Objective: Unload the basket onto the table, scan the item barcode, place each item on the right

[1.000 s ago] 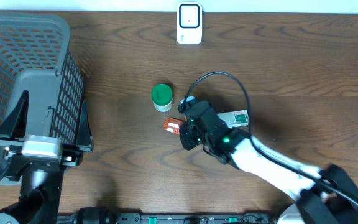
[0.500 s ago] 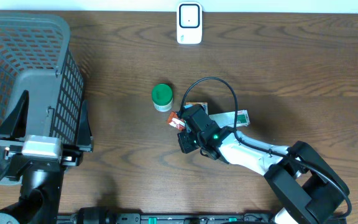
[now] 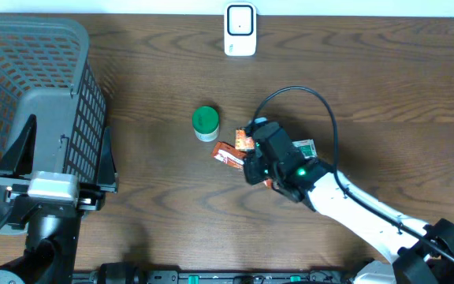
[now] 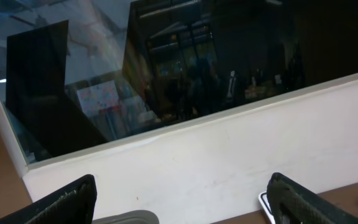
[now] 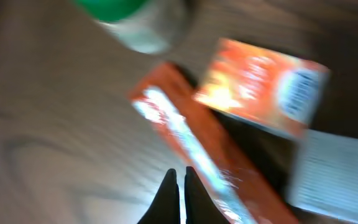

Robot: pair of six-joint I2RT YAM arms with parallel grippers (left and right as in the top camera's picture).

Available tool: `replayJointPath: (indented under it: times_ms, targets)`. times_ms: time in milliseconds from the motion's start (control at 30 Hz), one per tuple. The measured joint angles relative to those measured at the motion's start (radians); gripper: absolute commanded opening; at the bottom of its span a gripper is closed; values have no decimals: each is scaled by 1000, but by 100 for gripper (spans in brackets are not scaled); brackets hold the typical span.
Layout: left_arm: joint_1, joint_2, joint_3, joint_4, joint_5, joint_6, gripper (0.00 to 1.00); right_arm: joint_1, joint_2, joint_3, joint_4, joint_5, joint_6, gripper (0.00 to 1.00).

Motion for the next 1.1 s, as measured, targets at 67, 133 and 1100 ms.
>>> replayJointPath:
  times_ms: [67, 133, 1100]
  targets:
    - [0, 0, 0, 0, 0, 0, 87, -28, 21, 0, -34, 14, 0, 1]
    - [0, 0, 0, 0, 0, 0, 87, -44, 51, 0, -48, 21, -1, 1]
    - [0, 0, 0, 0, 0, 0, 87, -50, -87, -1, -135, -143, -1, 1]
